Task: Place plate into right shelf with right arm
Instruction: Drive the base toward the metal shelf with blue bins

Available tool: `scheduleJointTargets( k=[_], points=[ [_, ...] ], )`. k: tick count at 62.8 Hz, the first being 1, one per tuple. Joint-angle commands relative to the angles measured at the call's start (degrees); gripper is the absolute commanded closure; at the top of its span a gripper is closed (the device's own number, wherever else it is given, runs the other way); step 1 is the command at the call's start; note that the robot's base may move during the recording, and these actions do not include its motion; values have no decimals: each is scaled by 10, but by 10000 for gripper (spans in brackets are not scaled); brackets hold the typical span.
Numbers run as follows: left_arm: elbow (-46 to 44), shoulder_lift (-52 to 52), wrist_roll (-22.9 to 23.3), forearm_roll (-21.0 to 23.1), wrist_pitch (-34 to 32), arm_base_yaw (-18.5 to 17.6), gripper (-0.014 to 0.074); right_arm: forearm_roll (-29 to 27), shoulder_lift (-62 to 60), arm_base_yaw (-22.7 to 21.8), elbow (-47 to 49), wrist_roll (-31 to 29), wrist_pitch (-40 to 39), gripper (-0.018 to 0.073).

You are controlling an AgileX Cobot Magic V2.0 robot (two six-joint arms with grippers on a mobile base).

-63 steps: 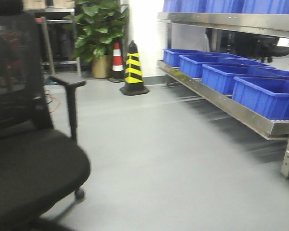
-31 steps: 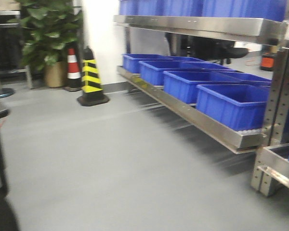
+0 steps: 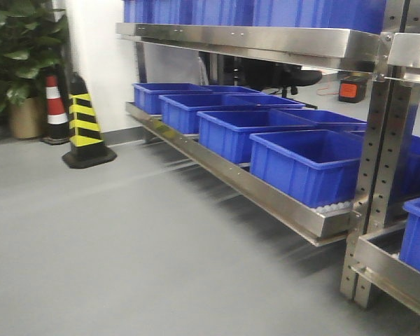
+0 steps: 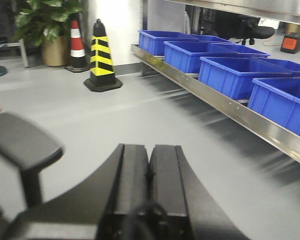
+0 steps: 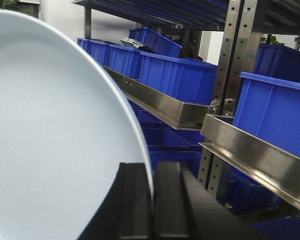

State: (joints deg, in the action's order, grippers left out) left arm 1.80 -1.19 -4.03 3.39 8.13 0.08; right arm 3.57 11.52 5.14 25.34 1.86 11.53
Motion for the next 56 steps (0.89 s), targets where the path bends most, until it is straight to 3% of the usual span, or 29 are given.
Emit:
scheduleJointTargets(
  k=[1,56],
  points=[
    [5,0,-2,2,-52,1,643,4,10,-2,15,-4,-55,507],
    [5,0,-2,2,-52,-3,643,4,10,-2,15,-4,-55,507]
  ],
)
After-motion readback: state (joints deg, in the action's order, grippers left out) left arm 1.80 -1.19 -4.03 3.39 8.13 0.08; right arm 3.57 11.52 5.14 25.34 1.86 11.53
